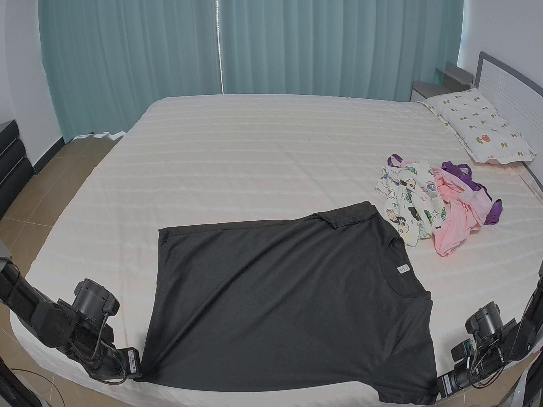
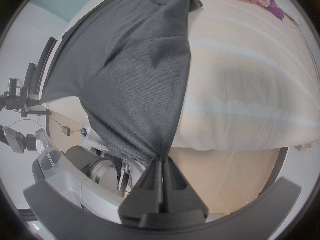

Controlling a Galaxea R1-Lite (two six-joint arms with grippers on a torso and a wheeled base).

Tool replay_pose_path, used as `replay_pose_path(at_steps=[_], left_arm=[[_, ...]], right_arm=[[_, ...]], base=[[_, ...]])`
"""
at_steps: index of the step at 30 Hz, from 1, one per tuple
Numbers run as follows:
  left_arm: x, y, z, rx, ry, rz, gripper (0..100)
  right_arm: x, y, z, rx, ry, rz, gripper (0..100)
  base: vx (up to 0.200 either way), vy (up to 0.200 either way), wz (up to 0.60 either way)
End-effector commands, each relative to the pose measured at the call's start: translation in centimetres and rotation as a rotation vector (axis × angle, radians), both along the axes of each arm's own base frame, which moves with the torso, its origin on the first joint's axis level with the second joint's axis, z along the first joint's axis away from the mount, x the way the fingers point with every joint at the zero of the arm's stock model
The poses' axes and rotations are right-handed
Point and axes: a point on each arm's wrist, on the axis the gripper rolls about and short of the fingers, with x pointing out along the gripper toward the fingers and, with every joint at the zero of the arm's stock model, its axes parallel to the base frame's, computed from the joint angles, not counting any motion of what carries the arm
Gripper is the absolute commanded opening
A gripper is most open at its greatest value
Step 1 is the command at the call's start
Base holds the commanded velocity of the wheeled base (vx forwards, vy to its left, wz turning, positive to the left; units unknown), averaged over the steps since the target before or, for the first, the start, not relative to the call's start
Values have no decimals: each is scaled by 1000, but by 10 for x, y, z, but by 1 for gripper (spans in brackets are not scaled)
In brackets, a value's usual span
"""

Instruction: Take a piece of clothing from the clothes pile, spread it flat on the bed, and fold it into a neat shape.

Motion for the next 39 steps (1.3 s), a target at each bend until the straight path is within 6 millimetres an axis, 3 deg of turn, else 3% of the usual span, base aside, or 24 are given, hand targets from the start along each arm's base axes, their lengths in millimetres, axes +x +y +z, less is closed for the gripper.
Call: replay_pose_path(at_steps=[1, 10, 11, 12, 20, 28, 30, 31, 32, 34, 39], left_arm=[[-4, 1, 9, 16, -7, -62, 0], [-3, 1, 2, 28, 28, -64, 0], [-3, 1, 0, 25, 38, -65, 0], [-2, 0, -1, 21, 43, -67, 100], [-1, 0, -2, 18, 42, -65, 100], [14, 6, 34, -129, -142, 18, 100], [19, 5, 44, -204, -180, 71, 100], [19, 5, 44, -204, -180, 71, 100], [24, 5, 45, -231, -200, 111, 100], [26, 4, 45, -241, -220, 126, 100], [34, 3, 42, -292, -262, 172, 100]], right_arm=[[-8, -2, 1, -24, 24, 11, 0], [-9, -2, 0, -39, 32, 30, 0], [-9, -2, 0, -47, 35, 29, 100], [-7, -2, -1, -50, 36, 26, 100], [7, -1, 8, -21, -56, -37, 100], [60, 9, 54, 203, -322, -317, 100], [85, 25, 68, 301, -363, -397, 100], [85, 25, 68, 301, -363, -397, 100], [106, 41, 76, 392, -395, -453, 100], [117, 53, 79, 438, -409, -473, 100], [184, 94, 79, 488, -521, -600, 100]], base=[[0, 0, 0], [0, 0, 0], [0, 0, 0], [0, 0, 0], [0, 0, 0], [0, 0, 0], [0, 0, 0], [0, 0, 0], [0, 0, 0], [0, 0, 0], [0, 0, 0]])
